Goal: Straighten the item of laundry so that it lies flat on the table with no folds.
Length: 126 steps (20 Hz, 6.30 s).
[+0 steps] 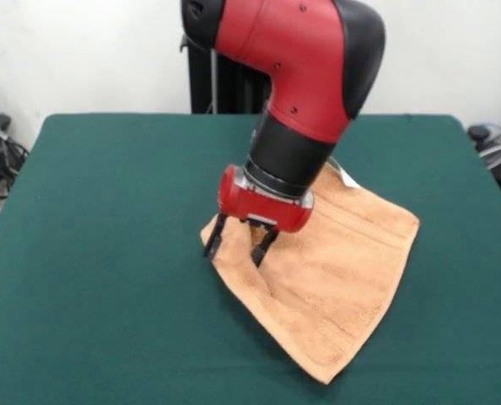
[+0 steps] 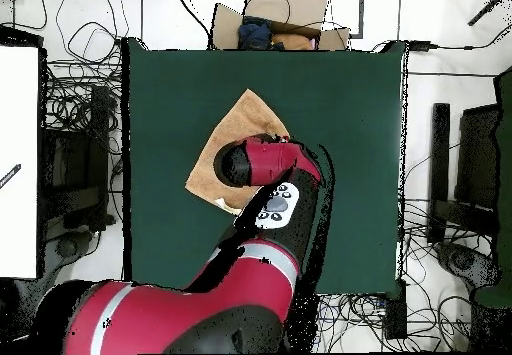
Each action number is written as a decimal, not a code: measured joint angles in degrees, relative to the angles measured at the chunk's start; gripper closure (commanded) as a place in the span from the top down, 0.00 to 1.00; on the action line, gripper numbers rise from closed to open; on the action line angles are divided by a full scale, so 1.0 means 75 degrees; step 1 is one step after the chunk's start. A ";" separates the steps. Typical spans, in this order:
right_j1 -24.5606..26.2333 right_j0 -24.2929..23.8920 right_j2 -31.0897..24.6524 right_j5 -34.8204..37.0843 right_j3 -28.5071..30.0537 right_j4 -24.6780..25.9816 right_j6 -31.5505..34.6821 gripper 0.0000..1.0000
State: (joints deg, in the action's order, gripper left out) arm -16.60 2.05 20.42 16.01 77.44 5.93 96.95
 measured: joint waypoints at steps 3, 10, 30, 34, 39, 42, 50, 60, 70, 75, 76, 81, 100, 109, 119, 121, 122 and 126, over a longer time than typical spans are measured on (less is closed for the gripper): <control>-0.0244 -0.0132 -0.0049 0.0103 0.0003 0.0014 0.0000 1.00; -0.1054 -0.0698 -0.0179 0.0841 0.0002 0.0017 0.0000 1.00; -0.1631 -0.1894 -0.1754 0.0941 0.0415 0.0024 0.0000 0.00; -0.1695 -0.2548 -0.2623 0.0940 0.0790 0.0024 0.0000 0.00; -0.1719 -0.3015 -0.3270 0.0940 0.1169 0.0025 0.0000 0.00; -0.1758 -0.3070 -0.3429 0.0940 0.1311 0.0024 0.0000 0.00; -0.2075 -0.2952 -0.3499 0.0956 0.1567 0.0024 0.0000 0.00; -0.2396 -0.2784 -0.3505 0.1051 0.1598 0.0025 0.0000 0.00; -0.2382 -0.2689 -0.3612 0.1049 0.1639 0.0025 0.0000 0.00; -0.2262 -0.2632 -0.3612 0.1049 0.1664 0.0025 0.0000 0.00; -0.2216 -0.2611 -0.3612 0.1049 0.1675 0.0025 0.0000 0.00; -0.2105 -0.2544 -0.3611 0.1049 0.1705 0.0024 0.0000 0.00; -0.1715 -0.2493 -0.3579 0.0802 0.1844 0.0295 0.0000 0.00; -0.1542 -0.2487 -0.3532 0.0471 0.1857 0.0741 0.0000 0.00; -0.1498 -0.2502 -0.3225 0.0189 0.1881 0.1287 0.0000 0.00; -0.1487 -0.2544 -0.3152 0.0095 0.1884 0.1386 0.0000 0.00; -0.1479 -0.2556 -0.3120 0.0060 0.1884 0.1419 0.0000 0.00; -0.1385 -0.2582 -0.2971 -0.0140 0.1883 0.1609 0.0000 0.00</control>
State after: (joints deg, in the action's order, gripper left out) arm -26.98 -17.31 -1.86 14.97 91.56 18.00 96.95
